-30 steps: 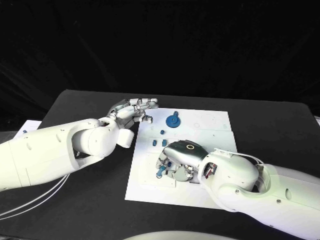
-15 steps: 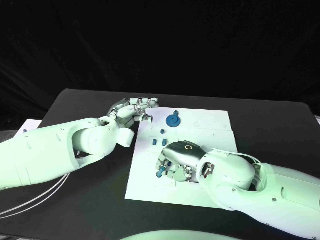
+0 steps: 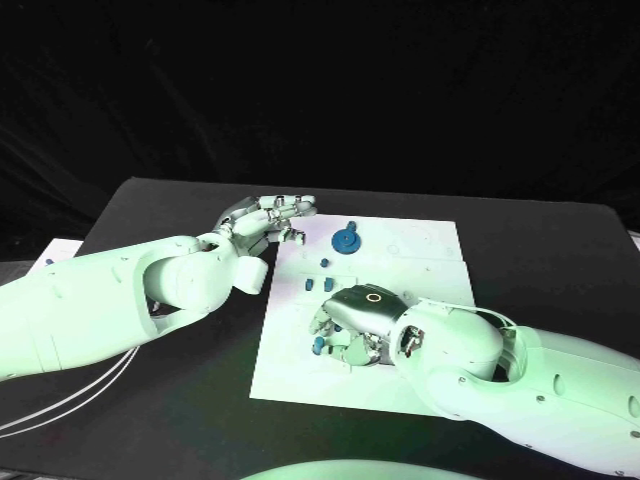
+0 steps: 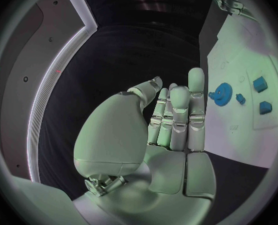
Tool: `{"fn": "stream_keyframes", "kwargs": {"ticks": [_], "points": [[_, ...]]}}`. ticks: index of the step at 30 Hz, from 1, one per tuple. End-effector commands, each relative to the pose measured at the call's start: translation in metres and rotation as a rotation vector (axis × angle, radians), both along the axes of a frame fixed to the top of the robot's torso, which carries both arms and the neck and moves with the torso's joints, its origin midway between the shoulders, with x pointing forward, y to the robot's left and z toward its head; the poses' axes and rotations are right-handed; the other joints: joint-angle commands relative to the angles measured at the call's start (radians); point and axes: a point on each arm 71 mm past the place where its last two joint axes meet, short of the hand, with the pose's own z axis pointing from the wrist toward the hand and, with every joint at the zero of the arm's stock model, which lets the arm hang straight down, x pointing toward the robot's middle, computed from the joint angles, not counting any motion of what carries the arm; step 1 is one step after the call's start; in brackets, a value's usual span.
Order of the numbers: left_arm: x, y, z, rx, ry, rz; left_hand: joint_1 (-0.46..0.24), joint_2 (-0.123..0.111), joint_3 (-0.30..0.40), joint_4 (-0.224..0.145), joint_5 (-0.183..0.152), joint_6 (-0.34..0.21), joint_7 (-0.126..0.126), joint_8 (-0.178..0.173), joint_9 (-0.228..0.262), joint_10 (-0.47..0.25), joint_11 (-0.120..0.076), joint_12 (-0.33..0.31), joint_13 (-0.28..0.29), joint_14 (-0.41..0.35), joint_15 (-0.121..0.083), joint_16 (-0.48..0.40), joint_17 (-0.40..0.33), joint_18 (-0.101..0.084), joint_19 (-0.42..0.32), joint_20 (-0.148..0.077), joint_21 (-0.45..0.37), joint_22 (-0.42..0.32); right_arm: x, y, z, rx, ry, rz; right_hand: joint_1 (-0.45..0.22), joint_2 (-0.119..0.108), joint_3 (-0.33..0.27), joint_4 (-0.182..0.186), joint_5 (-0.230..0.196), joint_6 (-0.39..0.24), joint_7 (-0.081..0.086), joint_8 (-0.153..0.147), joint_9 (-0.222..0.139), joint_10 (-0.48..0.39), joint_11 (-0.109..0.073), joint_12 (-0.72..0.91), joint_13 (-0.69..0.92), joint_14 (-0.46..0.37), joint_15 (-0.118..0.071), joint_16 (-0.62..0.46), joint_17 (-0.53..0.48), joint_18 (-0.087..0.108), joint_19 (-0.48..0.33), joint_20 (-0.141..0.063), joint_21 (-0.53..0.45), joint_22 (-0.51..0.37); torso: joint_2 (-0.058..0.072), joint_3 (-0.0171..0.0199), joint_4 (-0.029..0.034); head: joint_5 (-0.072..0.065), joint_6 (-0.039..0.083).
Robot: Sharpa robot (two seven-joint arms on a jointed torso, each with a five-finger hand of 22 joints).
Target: Assemble the parts on the task board
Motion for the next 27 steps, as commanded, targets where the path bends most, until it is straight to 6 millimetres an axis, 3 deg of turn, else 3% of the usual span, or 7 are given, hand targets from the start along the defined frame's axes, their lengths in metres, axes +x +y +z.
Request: {"fn": "stream_keyframes", "kwargs": {"ticks": [1,4,8,13,19,23,27], "points": [[-0.001,-0.002,0.001,-0.010,-0.009,-0.018,-0.003,0.009,-0.004,0.000,0.002,-0.008,0.001,0.004,0.001,-0.008,0.001,0.005,0.001,-0.005,-0.001,-0.001,-0.001,0.019,0.001,0.007,-0.005,-0.001,-0.001,0.002,0.001,0.007,-0.006,0.008,-0.004,-0.008,-0.027,-0.001,-0.004,-0.038,-0.006,-0.004,-0.004,-0.035,0.006,0.006,0.002,0.003,0.011,-0.005,-0.007,0.019,-0.004,0.002,-0.006,-0.006,0.000,0.0008,0.0007,0.000,0.000],[-0.001,-0.002,0.001,-0.009,-0.007,-0.019,-0.003,0.009,-0.004,0.000,0.002,-0.008,0.001,0.004,0.001,-0.008,0.001,0.005,0.001,-0.005,-0.001,-0.001,-0.001,0.019,0.001,0.007,-0.005,-0.001,-0.001,0.002,0.002,0.039,-0.013,0.008,-0.004,-0.003,-0.065,-0.002,-0.003,-0.061,-0.012,-0.004,-0.003,-0.064,0.011,0.012,0.003,0.004,0.014,-0.006,-0.010,0.019,-0.002,0.007,-0.008,-0.008,0.000,0.0010,0.0000,0.000,0.001],[-0.001,-0.002,0.001,-0.009,-0.007,-0.020,-0.004,0.009,-0.006,0.000,0.002,-0.010,0.001,0.005,0.001,-0.010,0.002,0.007,0.001,-0.006,-0.001,-0.001,-0.003,0.019,0.001,0.007,-0.006,-0.001,-0.002,-0.004,0.008,0.119,-0.024,-0.014,-0.011,0.004,-0.122,0.006,0.014,-0.063,0.005,-0.001,-0.001,-0.058,0.007,0.031,0.005,0.009,0.011,0.006,0.002,0.016,0.009,0.006,0.000,0.002,0.000,0.0023,-0.0010,0.000,0.002],[-0.001,0.000,0.001,-0.008,-0.006,-0.018,-0.005,0.009,-0.008,0.000,0.002,-0.011,0.001,0.005,0.001,-0.011,0.002,0.007,0.000,-0.006,-0.001,-0.001,-0.003,0.019,0.001,0.007,-0.006,-0.002,-0.004,-0.022,0.023,0.215,-0.061,-0.049,0.000,0.009,-0.163,0.006,0.022,-0.036,0.017,0.004,0.002,-0.048,0.007,0.047,0.005,0.010,0.010,0.007,0.000,0.015,0.013,0.005,0.001,0.003,0.000,0.0007,-0.0049,-0.004,0.006],[-0.001,0.000,0.001,-0.009,-0.006,-0.019,-0.005,0.009,-0.008,0.000,0.002,-0.011,0.001,0.005,0.001,-0.011,0.002,0.007,0.000,-0.006,-0.001,-0.001,-0.003,0.019,0.001,0.007,-0.006,-0.002,-0.003,-0.053,0.046,0.292,-0.058,-0.126,0.014,0.024,-0.190,0.008,0.054,0.015,0.014,0.015,0.006,0.005,0.001,0.082,0.008,0.009,0.006,0.007,-0.004,0.015,0.015,0.002,0.003,0.005,-0.003,0.0014,-0.0080,-0.010,0.010],[-0.002,0.000,0.001,-0.013,-0.005,-0.027,-0.014,0.008,-0.016,0.005,0.002,-0.016,0.003,0.007,0.001,-0.017,0.004,0.010,0.000,0.000,0.001,0.010,0.014,0.014,0.014,0.008,0.019,0.014,0.003,-0.087,0.052,0.234,0.030,-0.247,0.017,0.037,-0.187,0.024,0.089,0.092,-0.004,0.044,0.016,0.175,-0.034,0.155,0.033,0.014,-0.018,0.019,0.011,0.011,0.028,-0.015,0.017,0.024,-0.004,-0.0003,-0.0074,-0.020,0.009],[-0.003,0.000,0.001,-0.015,-0.005,-0.032,-0.016,0.008,-0.019,0.006,0.002,-0.018,0.003,0.008,0.001,-0.018,0.004,0.012,0.000,0.001,0.001,0.013,0.015,0.011,0.022,0.009,0.037,0.024,0.005,-0.122,0.048,0.147,0.096,-0.374,-0.024,0.016,-0.220,0.058,0.085,0.110,-0.031,0.047,0.015,0.331,-0.068,0.239,0.089,0.039,-0.046,0.092,0.103,-0.010,0.083,-0.039,0.082,0.106,-0.006,-0.0025,-0.0133,-0.037,0.010]]}}
